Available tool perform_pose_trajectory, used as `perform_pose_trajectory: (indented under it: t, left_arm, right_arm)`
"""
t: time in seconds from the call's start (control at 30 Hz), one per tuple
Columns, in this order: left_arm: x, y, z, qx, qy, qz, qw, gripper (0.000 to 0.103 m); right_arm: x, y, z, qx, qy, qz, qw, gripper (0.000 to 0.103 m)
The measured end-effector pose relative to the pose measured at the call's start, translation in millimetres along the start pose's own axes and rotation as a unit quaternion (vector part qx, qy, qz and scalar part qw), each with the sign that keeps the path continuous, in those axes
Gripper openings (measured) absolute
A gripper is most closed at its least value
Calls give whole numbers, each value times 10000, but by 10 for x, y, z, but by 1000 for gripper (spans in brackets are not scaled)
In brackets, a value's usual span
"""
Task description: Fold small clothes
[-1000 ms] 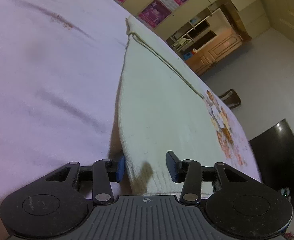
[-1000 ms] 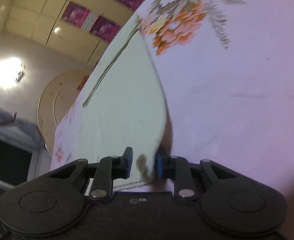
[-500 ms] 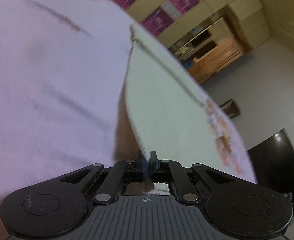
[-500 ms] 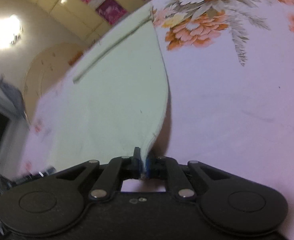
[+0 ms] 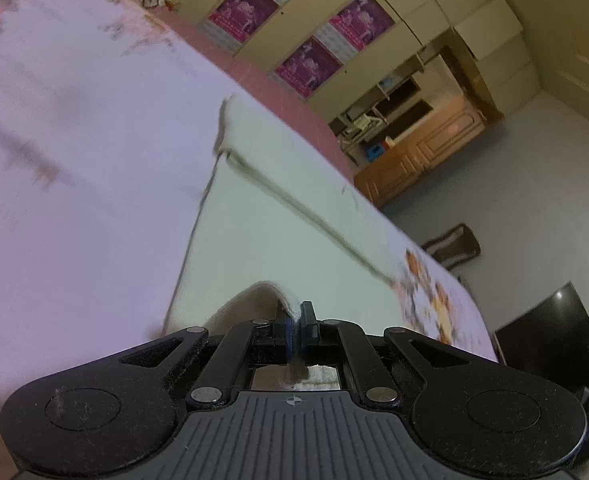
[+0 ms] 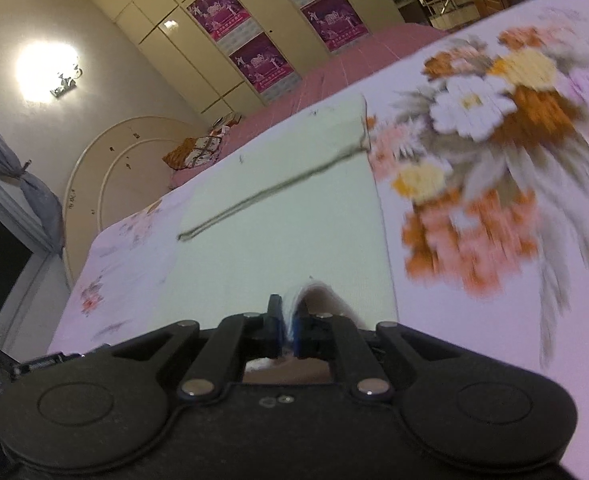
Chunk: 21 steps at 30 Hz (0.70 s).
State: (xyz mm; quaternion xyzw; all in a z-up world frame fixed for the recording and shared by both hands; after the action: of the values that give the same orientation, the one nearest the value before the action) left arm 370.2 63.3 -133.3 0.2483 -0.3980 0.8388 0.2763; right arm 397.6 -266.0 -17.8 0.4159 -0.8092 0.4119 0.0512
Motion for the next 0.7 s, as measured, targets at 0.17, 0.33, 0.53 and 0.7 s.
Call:
perform_pose_trajectory:
  t: [0.17, 0.33, 0.53, 0.7]
  left_arm:
    - [-623, -634, 164, 186, -81, 147, 9997, 4]
    - [-1223, -1131, 251, 230, -204, 232, 9993, 4]
    - [-1887, -1639, 286, 254, -347, 279, 9987, 4]
    - [-2366, -1901, 319, 61, -474, 232, 9986, 4]
  right_arm:
    - [-360, -509, 235, -124, 28, 114, 9999, 6]
    - [-873, -1022, 517, -170, 3, 114, 9998, 6]
    - [-1509, -1507, 860, -310, -59, 73, 9995, 6]
    - [-1930, -1788, 1143, -395, -58, -16, 9992, 6]
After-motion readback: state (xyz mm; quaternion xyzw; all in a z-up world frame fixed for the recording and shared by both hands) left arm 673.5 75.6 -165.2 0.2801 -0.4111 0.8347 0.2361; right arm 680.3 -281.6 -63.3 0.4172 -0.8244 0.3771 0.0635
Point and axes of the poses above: each gripper's, at about its wrist camera, not at the fingertips, and x roughly against the way its jaws point, z to its right, y to its underside, the point moved 10 cm from there along -x, roughly the way its jaws point, and after that the axes turned 14 degrees about -y, right-handed, at the moved point
